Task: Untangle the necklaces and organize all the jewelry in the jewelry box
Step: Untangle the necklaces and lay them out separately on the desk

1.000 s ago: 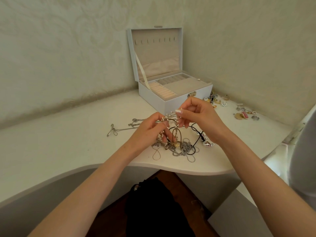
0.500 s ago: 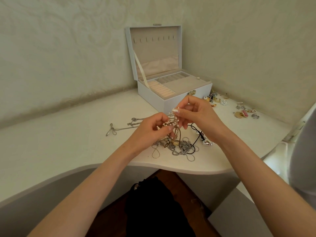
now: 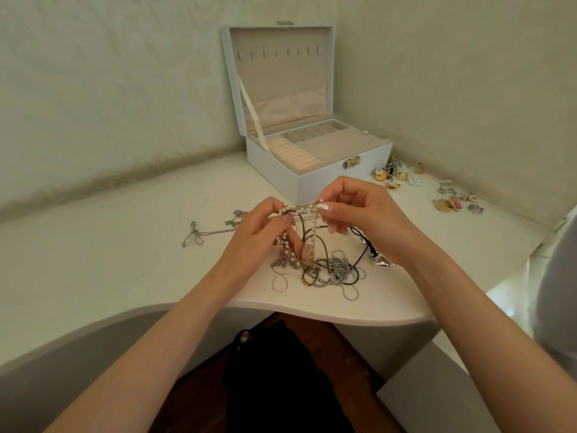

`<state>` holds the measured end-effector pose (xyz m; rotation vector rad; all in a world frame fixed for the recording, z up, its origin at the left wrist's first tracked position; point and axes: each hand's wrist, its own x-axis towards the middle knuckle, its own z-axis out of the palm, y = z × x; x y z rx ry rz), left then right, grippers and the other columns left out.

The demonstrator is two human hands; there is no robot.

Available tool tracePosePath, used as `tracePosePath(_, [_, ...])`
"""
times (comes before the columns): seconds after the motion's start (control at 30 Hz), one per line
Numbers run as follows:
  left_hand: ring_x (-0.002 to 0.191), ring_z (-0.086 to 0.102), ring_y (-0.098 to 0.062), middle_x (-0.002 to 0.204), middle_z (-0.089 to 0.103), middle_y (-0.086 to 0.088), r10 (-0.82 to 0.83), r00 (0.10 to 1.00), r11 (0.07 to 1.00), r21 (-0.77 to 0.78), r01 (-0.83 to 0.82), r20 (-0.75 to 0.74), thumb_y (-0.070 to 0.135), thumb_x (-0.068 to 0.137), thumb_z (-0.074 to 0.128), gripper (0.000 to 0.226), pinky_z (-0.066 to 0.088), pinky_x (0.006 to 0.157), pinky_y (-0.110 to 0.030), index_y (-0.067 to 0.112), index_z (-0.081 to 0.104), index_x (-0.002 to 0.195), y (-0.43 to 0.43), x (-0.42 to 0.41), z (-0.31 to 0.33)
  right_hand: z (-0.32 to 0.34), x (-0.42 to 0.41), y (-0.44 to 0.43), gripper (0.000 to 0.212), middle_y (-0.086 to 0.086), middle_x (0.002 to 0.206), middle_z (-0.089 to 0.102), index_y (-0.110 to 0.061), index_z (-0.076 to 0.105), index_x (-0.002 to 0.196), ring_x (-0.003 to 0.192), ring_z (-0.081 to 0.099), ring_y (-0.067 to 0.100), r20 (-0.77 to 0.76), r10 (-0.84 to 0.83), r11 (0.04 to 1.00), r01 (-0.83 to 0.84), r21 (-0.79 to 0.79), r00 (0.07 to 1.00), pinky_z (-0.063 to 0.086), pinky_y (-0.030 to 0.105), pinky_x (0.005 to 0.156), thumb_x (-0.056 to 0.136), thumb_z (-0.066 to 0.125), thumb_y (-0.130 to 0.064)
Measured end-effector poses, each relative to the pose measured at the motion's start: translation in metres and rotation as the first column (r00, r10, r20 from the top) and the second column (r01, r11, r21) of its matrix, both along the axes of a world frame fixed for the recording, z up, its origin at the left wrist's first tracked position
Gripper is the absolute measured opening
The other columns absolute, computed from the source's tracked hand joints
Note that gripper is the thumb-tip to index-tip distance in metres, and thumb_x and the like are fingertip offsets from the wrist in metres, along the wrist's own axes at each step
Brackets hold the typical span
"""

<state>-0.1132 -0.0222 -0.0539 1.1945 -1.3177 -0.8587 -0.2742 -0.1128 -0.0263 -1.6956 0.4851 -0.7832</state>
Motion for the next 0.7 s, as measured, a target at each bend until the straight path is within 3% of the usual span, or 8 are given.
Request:
tracePosePath(0.17, [0.066,0.061,-0.018,0.066,0.065,-0.005,-0.081,0.996,0.997,-0.007,0.081,0.042,0.020,0.087,0.045,0.015,0.047,0.069,-0.028,0.006,0.048,0.090,0.002,0.001,-0.001,0.001,0.005,0.000,0.006,0.000,0.067,0.064,-0.006,0.060,0.084,0.058,0.057,0.013,0.002,0.009,1.000,-0.009,-0.028,1.000,0.045,0.022,0.054,0.081,0.065,-0.007])
tracePosePath(0.3, [0.065,0.062,-0.014,0.065,0.065,0.001,-0.053,0.987,0.998,-0.024,0.057,0.152,0.024,0.085,0.057,0.012,0.044,0.073,-0.045,0.017,0.056,0.094,0.001,0.000,-0.002,0.004,0.010,0.002,0.005,0.008,0.068,0.065,-0.007,0.058,0.086,0.059,0.059,0.018,-0.005,0.033,0.999,-0.033,-0.032,0.999,0.046,0.023,0.054,0.086,0.061,-0.003])
tracePosePath(0.43, [0.065,0.064,-0.015,0.066,0.068,-0.001,-0.043,0.994,0.998,-0.047,0.048,0.103,0.018,0.086,0.053,0.007,0.048,0.070,-0.027,0.016,0.059,0.089,0.001,0.001,-0.003,0.004,0.013,0.004,0.009,0.007,0.069,0.066,-0.010,0.059,0.089,0.061,0.060,0.017,-0.011,0.037,0.998,-0.037,-0.043,0.999,0.047,0.023,0.056,0.087,0.061,-0.002])
tracePosePath(0.57, [0.067,0.064,-0.018,0.070,0.071,-0.007,-0.058,0.998,0.996,-0.072,0.057,-0.006,0.014,0.088,0.050,0.008,0.051,0.069,-0.026,0.012,0.057,0.088,0.002,0.003,-0.003,0.003,0.009,0.007,0.023,0.002,0.076,0.063,-0.014,0.057,0.095,0.063,0.058,0.015,-0.020,-0.059,0.995,0.057,-0.082,0.998,0.046,0.022,0.057,0.081,0.068,0.000])
tracePosePath(0.7, [0.066,0.066,-0.014,0.070,0.071,-0.004,-0.054,0.998,0.995,-0.080,0.052,-0.020,0.013,0.093,0.050,0.006,0.050,0.067,-0.020,0.009,0.054,0.090,0.002,0.002,-0.002,-0.001,0.000,0.013,0.018,-0.008,0.075,0.063,-0.019,0.063,0.081,0.066,0.053,0.004,-0.224,-0.098,0.982,0.058,-0.179,0.970,0.042,0.015,0.059,0.072,0.078,-0.022])
